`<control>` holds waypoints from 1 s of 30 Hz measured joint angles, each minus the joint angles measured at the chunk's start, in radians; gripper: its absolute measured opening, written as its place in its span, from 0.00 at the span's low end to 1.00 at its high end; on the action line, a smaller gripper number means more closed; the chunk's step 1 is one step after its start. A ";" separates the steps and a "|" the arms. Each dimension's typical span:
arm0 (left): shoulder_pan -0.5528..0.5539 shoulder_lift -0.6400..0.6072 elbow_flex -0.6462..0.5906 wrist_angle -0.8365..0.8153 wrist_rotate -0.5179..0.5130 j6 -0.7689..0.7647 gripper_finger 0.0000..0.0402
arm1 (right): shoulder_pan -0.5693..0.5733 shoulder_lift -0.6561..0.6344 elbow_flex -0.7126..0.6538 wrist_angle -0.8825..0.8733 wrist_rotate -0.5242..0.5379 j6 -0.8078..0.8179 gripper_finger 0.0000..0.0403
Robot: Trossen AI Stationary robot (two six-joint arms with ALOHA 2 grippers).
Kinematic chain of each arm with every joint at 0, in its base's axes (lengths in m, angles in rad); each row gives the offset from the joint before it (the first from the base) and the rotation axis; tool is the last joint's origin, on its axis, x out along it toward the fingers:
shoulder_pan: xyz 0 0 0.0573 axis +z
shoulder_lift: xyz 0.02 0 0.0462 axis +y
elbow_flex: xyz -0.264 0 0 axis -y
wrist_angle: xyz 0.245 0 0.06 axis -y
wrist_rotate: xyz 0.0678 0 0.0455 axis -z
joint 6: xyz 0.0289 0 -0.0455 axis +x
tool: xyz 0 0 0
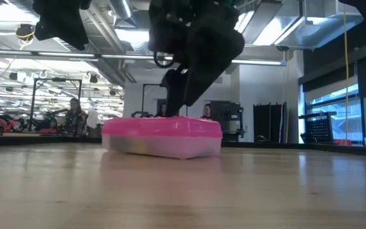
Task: Pack school essentials
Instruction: Close the pink supply box, then return to Home Position
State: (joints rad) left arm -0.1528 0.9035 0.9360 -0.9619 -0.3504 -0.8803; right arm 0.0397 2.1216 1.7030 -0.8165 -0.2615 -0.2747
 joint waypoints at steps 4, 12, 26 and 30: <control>0.000 0.000 0.000 0.000 0.000 0.000 0.24 | -0.028 -0.017 -0.001 -0.063 -0.016 0.035 0.96; -0.001 0.000 0.001 0.024 0.022 -0.005 0.24 | -0.048 -0.149 -0.006 -0.243 -0.070 0.117 0.96; 0.000 0.000 0.001 0.030 0.060 0.022 0.24 | -0.042 -0.373 -0.005 -0.399 0.149 0.312 0.94; 0.000 0.000 0.001 0.028 0.059 0.020 0.23 | -0.041 -0.441 -0.005 -0.401 0.216 0.327 0.85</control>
State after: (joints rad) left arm -0.1532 0.9031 0.9367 -0.9341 -0.2918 -0.8604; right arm -0.0017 1.6806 1.6985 -1.2175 -0.0460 0.0519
